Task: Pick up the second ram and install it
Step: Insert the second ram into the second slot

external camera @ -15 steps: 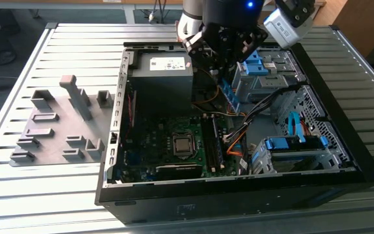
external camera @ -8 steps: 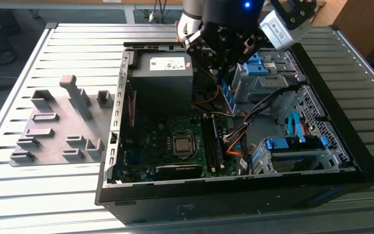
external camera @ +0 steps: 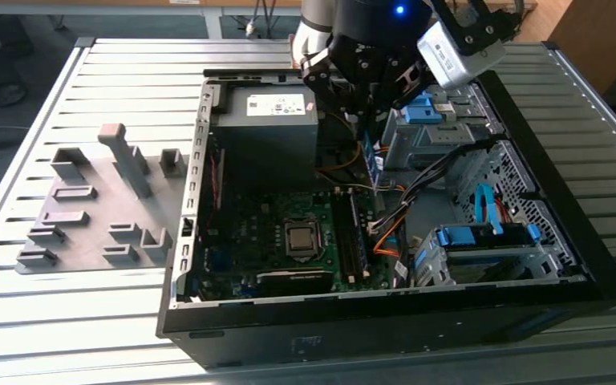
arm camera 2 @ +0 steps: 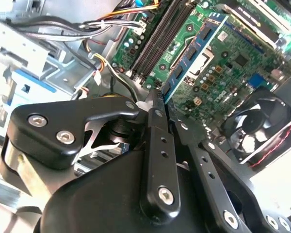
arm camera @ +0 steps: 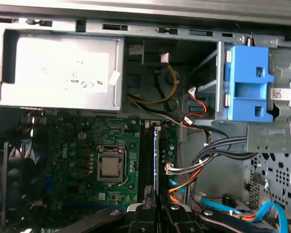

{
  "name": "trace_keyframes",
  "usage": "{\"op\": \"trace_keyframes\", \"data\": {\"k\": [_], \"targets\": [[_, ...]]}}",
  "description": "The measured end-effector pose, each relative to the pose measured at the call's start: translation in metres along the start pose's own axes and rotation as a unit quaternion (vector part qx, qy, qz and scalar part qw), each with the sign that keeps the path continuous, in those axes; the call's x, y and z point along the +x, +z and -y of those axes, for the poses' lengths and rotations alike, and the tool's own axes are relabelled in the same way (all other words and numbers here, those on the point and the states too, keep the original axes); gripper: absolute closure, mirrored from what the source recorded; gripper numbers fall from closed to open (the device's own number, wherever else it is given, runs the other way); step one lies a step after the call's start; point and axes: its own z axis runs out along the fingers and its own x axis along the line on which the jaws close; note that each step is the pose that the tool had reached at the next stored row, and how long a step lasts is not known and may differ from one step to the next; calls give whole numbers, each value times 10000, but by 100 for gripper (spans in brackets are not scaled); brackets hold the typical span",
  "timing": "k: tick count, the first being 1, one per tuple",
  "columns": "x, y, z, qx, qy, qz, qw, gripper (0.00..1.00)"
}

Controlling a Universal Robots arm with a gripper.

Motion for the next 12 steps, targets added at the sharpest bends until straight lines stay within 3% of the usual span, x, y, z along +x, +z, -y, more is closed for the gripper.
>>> {"op": "trace_keyframes", "data": {"k": [12], "targets": [[4,93,1,8,159,-16,9999,86]]}}
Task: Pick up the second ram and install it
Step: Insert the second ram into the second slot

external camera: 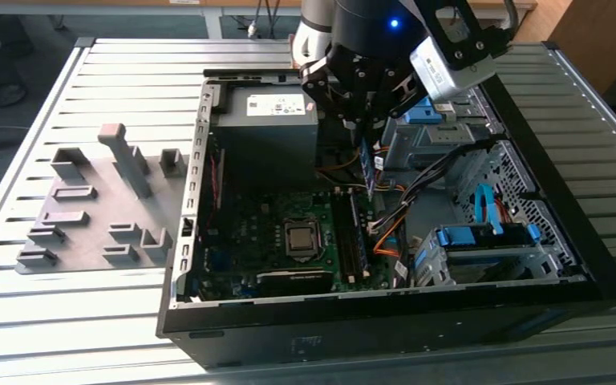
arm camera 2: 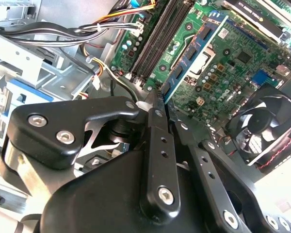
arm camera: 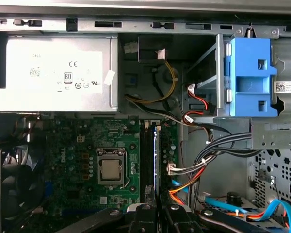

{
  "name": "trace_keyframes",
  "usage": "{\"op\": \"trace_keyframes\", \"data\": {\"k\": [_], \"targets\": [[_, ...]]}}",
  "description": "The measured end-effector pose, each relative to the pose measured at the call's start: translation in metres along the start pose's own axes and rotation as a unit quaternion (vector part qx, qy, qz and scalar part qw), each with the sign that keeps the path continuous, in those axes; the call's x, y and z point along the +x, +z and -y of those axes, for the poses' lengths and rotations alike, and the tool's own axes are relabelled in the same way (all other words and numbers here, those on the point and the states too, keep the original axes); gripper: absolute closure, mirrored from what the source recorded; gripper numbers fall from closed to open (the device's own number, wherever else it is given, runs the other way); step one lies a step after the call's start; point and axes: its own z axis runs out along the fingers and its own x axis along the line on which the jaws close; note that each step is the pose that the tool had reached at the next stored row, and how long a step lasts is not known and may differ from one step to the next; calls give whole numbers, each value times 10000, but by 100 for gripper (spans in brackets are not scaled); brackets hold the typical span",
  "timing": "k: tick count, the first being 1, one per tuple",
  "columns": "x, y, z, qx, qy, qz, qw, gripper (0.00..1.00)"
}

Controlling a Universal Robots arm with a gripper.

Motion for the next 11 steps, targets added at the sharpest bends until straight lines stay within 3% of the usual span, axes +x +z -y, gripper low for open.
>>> {"op": "trace_keyframes", "data": {"k": [11], "targets": [[0,1,0,-1,2,1,10000,86]]}}
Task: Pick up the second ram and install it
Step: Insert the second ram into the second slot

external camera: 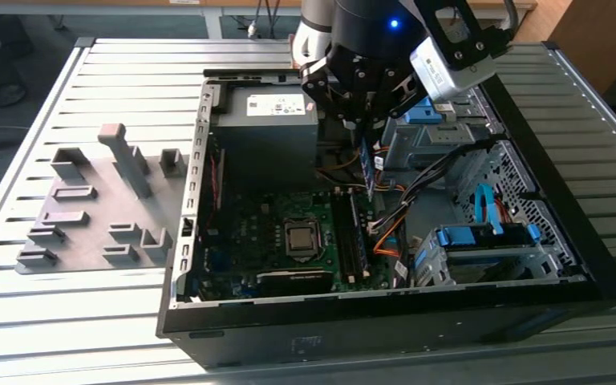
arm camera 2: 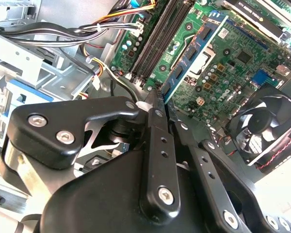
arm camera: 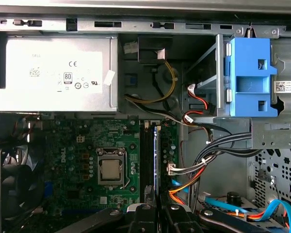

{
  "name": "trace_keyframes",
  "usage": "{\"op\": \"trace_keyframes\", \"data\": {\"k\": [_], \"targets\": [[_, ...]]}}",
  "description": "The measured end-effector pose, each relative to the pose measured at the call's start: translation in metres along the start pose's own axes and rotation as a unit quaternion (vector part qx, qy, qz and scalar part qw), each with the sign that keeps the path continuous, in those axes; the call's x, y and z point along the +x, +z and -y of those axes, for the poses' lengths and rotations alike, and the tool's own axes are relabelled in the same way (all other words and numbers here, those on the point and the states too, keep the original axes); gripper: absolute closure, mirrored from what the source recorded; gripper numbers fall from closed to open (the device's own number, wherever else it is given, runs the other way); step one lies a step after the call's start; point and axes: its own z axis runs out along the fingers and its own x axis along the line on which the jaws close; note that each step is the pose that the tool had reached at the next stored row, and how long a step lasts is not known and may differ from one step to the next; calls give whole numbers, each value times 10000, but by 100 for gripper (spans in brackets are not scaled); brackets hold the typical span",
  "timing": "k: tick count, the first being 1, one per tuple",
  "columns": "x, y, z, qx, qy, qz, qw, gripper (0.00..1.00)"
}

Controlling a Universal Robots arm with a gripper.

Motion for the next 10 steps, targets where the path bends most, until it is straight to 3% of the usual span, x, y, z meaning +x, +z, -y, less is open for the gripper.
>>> {"op": "trace_keyframes", "data": {"k": [4,5,7,10], "targets": [[0,0,0,-1,2,-9,10000,86],[-2,1,0,-2,1,-32,10000,86],[-5,2,1,-4,3,-114,9999,86],[-3,11,6,-6,-14,-138,9999,86]]}}
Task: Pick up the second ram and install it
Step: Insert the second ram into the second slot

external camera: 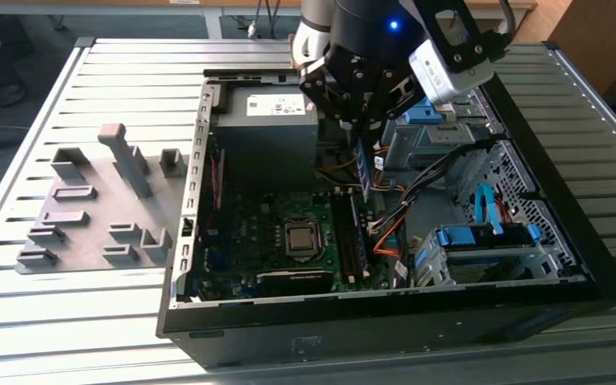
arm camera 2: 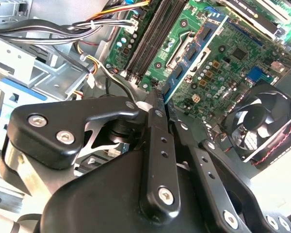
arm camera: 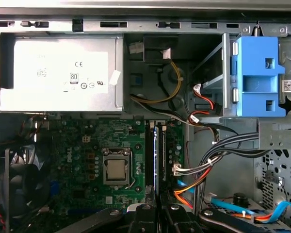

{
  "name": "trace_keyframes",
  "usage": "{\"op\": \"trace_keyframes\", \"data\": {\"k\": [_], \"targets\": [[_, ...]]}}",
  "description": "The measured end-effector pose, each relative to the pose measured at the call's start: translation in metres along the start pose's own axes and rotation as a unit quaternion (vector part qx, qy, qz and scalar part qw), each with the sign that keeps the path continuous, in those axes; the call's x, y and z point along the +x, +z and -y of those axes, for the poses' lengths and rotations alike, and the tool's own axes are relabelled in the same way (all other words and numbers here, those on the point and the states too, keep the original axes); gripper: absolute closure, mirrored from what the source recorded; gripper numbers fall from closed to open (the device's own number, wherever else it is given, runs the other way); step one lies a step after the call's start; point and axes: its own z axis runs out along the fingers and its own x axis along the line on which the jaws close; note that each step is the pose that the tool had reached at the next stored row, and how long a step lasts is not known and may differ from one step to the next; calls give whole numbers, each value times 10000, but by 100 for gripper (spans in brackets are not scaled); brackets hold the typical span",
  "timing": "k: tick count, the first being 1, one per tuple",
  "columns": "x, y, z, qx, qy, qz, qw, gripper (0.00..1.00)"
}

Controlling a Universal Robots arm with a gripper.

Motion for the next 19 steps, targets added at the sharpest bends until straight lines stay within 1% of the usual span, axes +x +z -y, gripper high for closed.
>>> {"op": "trace_keyframes", "data": {"k": [5,8,9,15,19], "targets": [[-5,51,1,-2,-125,-11,9999,86],[-5,95,2,-3,-129,-43,9999,86],[-5,105,2,-3,-129,-47,9999,86],[-7,126,3,-4,-133,-47,9999,86],[-6,154,3,-4,-225,-50,9997,86]]}}
